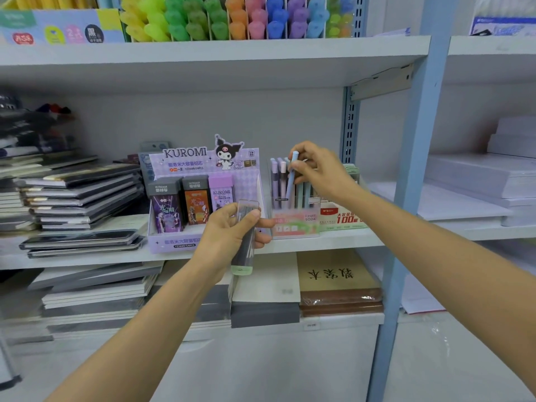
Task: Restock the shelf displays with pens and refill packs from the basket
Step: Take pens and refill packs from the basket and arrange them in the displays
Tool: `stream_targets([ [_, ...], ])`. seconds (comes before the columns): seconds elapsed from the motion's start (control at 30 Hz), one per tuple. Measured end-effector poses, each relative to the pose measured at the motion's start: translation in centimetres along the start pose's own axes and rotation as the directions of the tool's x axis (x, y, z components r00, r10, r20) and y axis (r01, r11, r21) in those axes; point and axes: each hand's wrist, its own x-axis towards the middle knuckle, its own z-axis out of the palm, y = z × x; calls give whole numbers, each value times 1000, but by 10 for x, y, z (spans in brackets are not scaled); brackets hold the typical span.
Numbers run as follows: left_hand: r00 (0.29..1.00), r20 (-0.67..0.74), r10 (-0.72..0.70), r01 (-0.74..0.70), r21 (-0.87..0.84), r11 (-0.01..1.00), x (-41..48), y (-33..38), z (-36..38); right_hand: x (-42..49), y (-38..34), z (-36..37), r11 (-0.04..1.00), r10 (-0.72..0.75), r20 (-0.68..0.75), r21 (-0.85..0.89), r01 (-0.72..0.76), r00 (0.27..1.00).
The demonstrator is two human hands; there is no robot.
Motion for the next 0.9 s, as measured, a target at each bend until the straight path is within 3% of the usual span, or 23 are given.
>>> stream_targets([
  [0.23,1000,-24,-6,5,-25,1000,2,-3,-1,3,1,11,996,-16,-12,-93,15,1000],
  [0.37,1000,-25,-7,6,-53,999,2,-3,-2,3,6,21,935,-158,-124,-337,108,980],
  [0.5,999,-47,-6,4,-44,999,2,-2,-5,2,10,26,894,-106,-160,-448,24,981],
  [0.67,999,-45,-19,17,-55,998,-2,1,-6,-14,-12,16,993,-83,-241,-98,60,967],
  [0.73,999,-41,-16,14,-48,999,-3,3,-3,-29,-24,17,996,-18,-52,82,23,998],
  [0.8,1000,-26,-14,14,-30,999,-5,6,2,-45,-29,22,986,19,206,161,-53,978],
  [0.9,999,9,-31,31,-28,999,-10,10,7,-58,-30,25,963,13,321,250,-98,947],
])
